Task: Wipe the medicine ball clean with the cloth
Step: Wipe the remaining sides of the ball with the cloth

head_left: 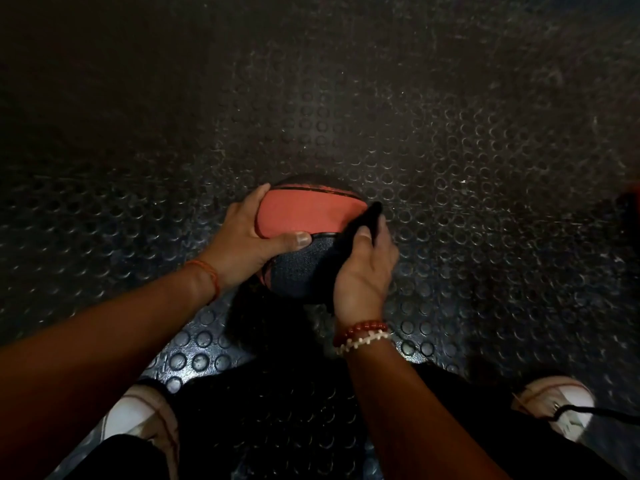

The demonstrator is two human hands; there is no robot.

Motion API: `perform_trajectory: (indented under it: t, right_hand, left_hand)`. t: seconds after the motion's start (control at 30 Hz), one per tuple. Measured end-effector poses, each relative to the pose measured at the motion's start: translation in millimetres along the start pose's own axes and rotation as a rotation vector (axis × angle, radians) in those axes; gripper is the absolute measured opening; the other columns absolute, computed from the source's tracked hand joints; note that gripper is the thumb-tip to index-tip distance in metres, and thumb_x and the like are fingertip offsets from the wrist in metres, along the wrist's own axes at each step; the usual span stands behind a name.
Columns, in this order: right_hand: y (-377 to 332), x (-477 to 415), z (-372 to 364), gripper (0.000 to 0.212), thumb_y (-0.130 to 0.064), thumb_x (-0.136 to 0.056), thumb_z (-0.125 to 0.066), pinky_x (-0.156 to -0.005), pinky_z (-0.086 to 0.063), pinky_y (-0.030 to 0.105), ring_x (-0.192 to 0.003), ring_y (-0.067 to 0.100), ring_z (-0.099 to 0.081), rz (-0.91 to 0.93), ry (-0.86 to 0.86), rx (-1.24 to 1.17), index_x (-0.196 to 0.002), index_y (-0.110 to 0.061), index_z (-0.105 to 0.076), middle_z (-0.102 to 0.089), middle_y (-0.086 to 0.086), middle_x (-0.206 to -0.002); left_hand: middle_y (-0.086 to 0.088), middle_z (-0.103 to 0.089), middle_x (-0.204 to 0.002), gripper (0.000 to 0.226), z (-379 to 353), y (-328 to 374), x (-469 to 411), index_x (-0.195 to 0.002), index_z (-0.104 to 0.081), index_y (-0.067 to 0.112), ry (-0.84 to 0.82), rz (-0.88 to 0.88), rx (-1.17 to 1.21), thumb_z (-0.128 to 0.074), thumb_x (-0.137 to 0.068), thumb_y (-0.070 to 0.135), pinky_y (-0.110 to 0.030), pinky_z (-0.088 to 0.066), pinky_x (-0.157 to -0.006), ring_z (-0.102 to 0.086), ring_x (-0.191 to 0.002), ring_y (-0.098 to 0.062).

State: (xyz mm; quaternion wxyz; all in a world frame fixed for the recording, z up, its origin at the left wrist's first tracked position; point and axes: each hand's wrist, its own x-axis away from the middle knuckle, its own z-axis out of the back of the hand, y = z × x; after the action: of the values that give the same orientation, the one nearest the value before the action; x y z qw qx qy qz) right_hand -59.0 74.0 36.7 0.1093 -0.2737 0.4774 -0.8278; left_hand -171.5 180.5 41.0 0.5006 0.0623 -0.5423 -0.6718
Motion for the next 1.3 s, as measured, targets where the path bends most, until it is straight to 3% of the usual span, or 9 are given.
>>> perform_trajectory:
  t: [0.13,0.23,0.37,0.5,0.67,0.93,1.03,1.2,1.3]
  right_hand:
    - [-26,-25,2,0.045,-0.035,-0.098,-0.038,-0.116,-0.026,0.041,-0.137,0.020,-0.034,0.246,-0.109,0.368,-0.143,-0.030,-0.043,-0.036,0.000,-0.150]
    - [-42,-57,-3,0.044,-0.035,-0.096,-0.035,-0.106,-0.036,0.037,-0.122,0.019,-0.049,0.461,-0.312,0.514,-0.134,-0.026,-0.055,-0.052,0.004,-0.135]
    - [-62,-100,-9,0.037,-0.022,-0.100,-0.037,-0.100,-0.043,0.035,-0.115,0.030,-0.057,0.272,-0.601,0.601,-0.121,-0.008,-0.064,-0.062,0.015,-0.124]
    - [-68,-90,-11,0.035,-0.019,-0.101,-0.034,-0.090,-0.046,0.033,-0.104,0.030,-0.059,0.439,-0.532,0.785,-0.111,-0.004,-0.064,-0.064,0.016,-0.113]
    - [-66,-57,-18,0.041,-0.042,-0.096,-0.035,-0.100,-0.042,0.049,-0.119,0.031,-0.049,0.698,-0.497,0.843,-0.130,-0.033,-0.056,-0.054,0.004,-0.129]
    - [-79,-114,-9,0.033,-0.034,-0.101,-0.041,-0.096,-0.045,0.032,-0.109,0.027,-0.058,0.212,-0.756,0.637,-0.116,-0.014,-0.063,-0.061,0.012,-0.122]
    - [-42,-114,9,0.035,-0.045,-0.093,-0.051,-0.084,-0.054,0.040,-0.093,0.029,-0.063,-0.138,-0.580,0.212,-0.101,-0.014,-0.066,-0.067,0.012,-0.101]
    - [-2,-71,19,0.035,-0.033,-0.096,-0.046,-0.056,-0.049,0.023,-0.061,0.021,-0.061,-0.530,-0.191,-0.402,-0.074,-0.014,-0.066,-0.065,0.004,-0.066]
    - [13,-29,7,0.031,-0.026,-0.099,-0.044,-0.075,-0.050,0.017,-0.100,0.023,-0.065,-0.404,0.074,-0.452,-0.109,-0.007,-0.068,-0.069,0.004,-0.098]
  left_hand:
    - [0.009,-0.025,-0.131,0.121,-1,1,2,-0.154,-0.019,0.033,0.002,0.001,-0.023,-0.077,-0.052,0.061,-0.023,-0.029,-0.100,-0.032,-0.120,-0.007]
    - [0.009,-0.025,-0.131,0.119,0,2,2,-0.154,-0.020,0.034,0.000,0.008,-0.015,-0.073,-0.051,0.060,-0.023,-0.030,-0.099,-0.032,-0.121,-0.008]
    - [0.009,-0.026,-0.131,0.124,0,1,-1,-0.154,-0.020,0.036,-0.015,0.006,-0.045,-0.080,-0.048,0.063,-0.024,-0.029,-0.101,-0.032,-0.120,-0.008]
    - [0.008,-0.026,-0.130,0.126,1,0,-4,-0.153,-0.020,0.037,-0.023,0.020,-0.043,-0.082,-0.047,0.065,-0.024,-0.030,-0.102,-0.033,-0.121,-0.009]
    - [0.005,-0.034,-0.129,0.123,0,-2,0,-0.144,-0.027,0.047,-0.003,-0.011,-0.039,-0.084,-0.038,0.070,-0.021,-0.029,-0.099,-0.036,-0.119,-0.008]
    - [0.004,-0.029,-0.140,0.129,-2,2,-1,-0.153,-0.021,0.037,-0.003,0.051,-0.012,-0.081,-0.044,0.074,-0.029,-0.032,-0.108,-0.036,-0.124,-0.012]
    - [0.004,-0.028,-0.139,0.121,-3,4,-1,-0.153,-0.021,0.036,0.000,0.047,-0.011,-0.073,-0.049,0.066,-0.026,-0.030,-0.105,-0.035,-0.123,-0.011]
    - [0.007,-0.027,-0.133,0.123,-4,7,-1,-0.154,-0.019,0.036,-0.005,0.058,0.004,-0.079,-0.052,0.068,-0.026,-0.030,-0.102,-0.035,-0.120,-0.012]
    - [0.000,-0.025,-0.147,0.121,-4,11,-2,-0.155,-0.016,0.036,-0.015,0.063,-0.013,-0.073,-0.054,0.071,-0.026,-0.028,-0.101,-0.036,-0.129,-0.017]
